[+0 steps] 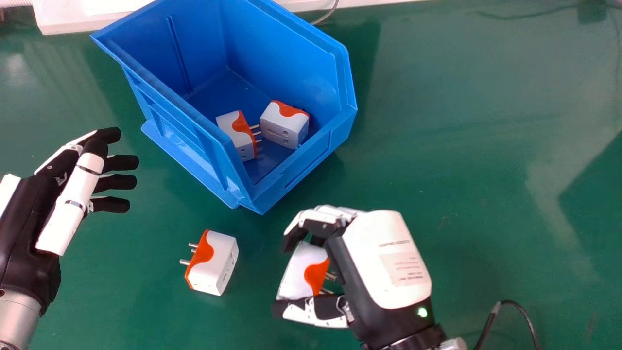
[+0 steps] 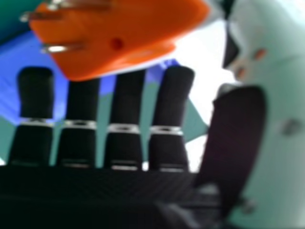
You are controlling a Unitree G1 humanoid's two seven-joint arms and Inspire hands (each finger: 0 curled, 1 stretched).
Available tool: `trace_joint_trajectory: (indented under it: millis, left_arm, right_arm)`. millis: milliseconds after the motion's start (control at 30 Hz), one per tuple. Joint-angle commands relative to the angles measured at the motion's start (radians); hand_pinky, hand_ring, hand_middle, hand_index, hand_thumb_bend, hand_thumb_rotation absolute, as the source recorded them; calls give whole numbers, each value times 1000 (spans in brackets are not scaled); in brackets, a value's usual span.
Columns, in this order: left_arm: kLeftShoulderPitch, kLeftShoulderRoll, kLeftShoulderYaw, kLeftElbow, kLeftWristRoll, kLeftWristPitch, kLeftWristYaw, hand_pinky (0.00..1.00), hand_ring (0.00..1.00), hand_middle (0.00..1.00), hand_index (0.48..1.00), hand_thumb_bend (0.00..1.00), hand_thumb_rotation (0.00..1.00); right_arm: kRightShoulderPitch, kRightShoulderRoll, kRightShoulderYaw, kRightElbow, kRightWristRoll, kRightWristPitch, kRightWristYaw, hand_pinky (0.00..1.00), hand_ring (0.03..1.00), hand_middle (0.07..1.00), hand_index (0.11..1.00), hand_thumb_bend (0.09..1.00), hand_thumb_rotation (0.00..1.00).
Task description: Pick all objects and put in blue box
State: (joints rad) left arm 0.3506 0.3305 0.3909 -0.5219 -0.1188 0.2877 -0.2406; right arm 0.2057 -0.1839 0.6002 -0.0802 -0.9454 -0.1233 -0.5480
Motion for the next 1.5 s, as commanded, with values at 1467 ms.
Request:
trace_joint_trajectory:
  millis: [1467]
  left_arm:
    - [57,-4,4,7,-1,-84,-12,610,703,735,821,412,873]
  right_arm:
    - [-602,56,-198,159,51,-75,106,342,452,524,460,496,0]
